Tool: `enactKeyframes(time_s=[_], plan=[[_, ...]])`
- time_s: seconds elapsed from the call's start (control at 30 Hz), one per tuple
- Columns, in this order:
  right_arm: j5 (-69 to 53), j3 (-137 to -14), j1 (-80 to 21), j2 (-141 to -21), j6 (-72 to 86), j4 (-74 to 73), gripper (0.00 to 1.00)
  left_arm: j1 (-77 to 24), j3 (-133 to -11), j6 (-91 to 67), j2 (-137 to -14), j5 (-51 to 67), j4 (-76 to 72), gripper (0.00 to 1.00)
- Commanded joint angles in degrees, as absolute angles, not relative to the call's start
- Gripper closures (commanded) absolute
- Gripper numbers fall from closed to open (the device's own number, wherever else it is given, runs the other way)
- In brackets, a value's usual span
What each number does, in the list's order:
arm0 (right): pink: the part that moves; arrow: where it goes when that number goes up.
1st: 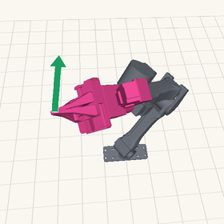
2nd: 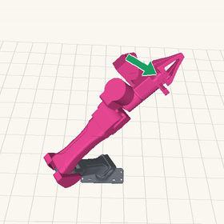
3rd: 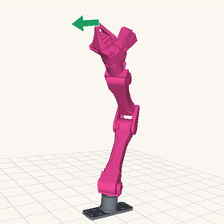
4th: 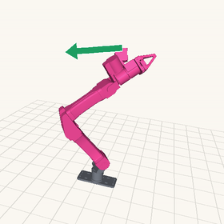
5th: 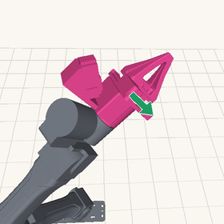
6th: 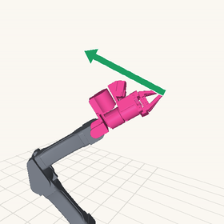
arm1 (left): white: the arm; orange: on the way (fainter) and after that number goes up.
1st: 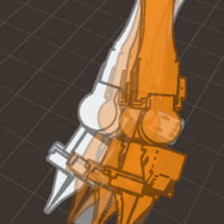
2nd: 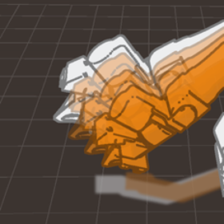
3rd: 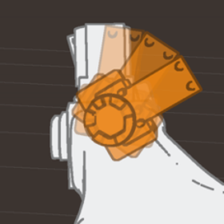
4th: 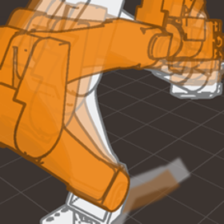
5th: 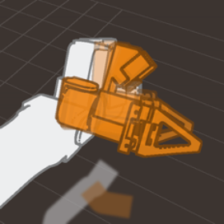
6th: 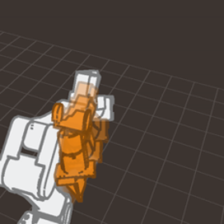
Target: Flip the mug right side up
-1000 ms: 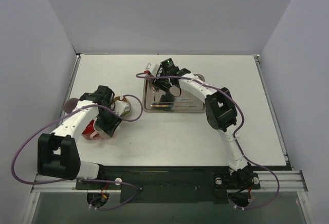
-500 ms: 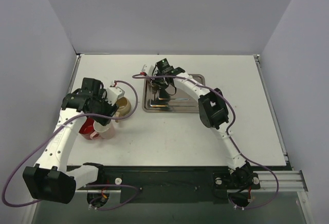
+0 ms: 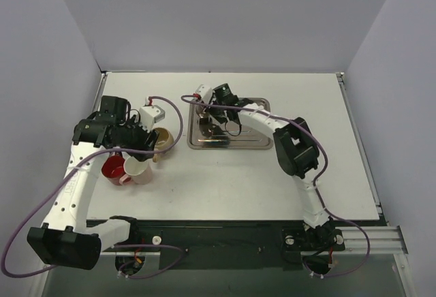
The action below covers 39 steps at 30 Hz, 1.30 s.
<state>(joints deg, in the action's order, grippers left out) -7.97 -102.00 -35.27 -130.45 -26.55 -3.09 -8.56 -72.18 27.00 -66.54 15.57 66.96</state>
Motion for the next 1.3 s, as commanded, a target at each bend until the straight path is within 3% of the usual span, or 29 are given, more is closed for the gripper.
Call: enactKeyframes(time_s=[0.0,0.27,0.37,0.4,0.53,0.6,0.83,0.97,1.1,1.13,1.17,1.2,1.23,1.27], plan=[[-8.70,-92.92,-34.54,-114.54,-14.42,14.82,1.00,-7.21,-77.34,24.00,-66.00,28.55,63.46,0.38],[-12.99,-79.99,-34.54,-99.87,-5.29,22.23,1.00,-3.00,-78.49,13.02,-68.73,46.89,44.51,0.26],[-17.04,-73.93,-34.54,-93.97,-0.01,29.59,1.00,1.48,-78.66,-1.86,-71.18,57.45,33.35,0.22],[-19.49,-72.00,-34.63,-91.26,4.35,30.92,1.00,3.06,-77.62,-6.72,-71.63,63.48,25.65,0.21],[-24.96,-69.09,-35.94,-86.06,12.47,36.82,1.00,2.91,-68.41,-35.99,-71.63,69.25,-12.89,0.17],[-25.75,-68.21,-37.96,-84.12,12.66,37.53,1.00,1.24,-66.37,-43.75,-72.59,69.35,-20.96,0.17],[-24.87,-69.61,-45.17,-81.91,6.77,33.31,1.00,-1.93,-66.27,-47.27,-73.74,69.87,-22.32,0.17],[-27.76,-70.92,-45.35,-84.02,9.75,35.15,1.00,-1.93,-63.73,-51.85,-71.81,70.14,-30.93,0.18],[-32.68,-72.94,-45.35,-86.30,12.12,36.56,1.00,-2.28,-63.72,-52.64,-70.93,71.01,-32.33,0.33],[-33.48,-73.47,-45.18,-86.66,12.65,36.65,1.00,-2.46,-63.55,-53.86,-71.01,71.28,-33.13,0.47],[-34.01,-74.00,-45.09,-87.53,13.53,36.65,1.00,-3.07,-63.20,-54.66,-71.10,71.80,-34.35,0.54],[-34.27,-74.26,-44.91,-87.80,14.14,36.82,1.00,-3.34,-63.02,-55.71,-71.10,71.98,-35.15,0.71],[-34.28,-74.53,-44.65,-88.41,15.11,37.00,1.00,-4.30,-62.41,-55.98,-71.02,72.42,-35.59,0.81],[-34.19,-74.44,-44.30,-88.68,15.55,37.79,1.00,-4.65,-62.14,-55.90,-70.93,72.51,-35.68,1.00]])
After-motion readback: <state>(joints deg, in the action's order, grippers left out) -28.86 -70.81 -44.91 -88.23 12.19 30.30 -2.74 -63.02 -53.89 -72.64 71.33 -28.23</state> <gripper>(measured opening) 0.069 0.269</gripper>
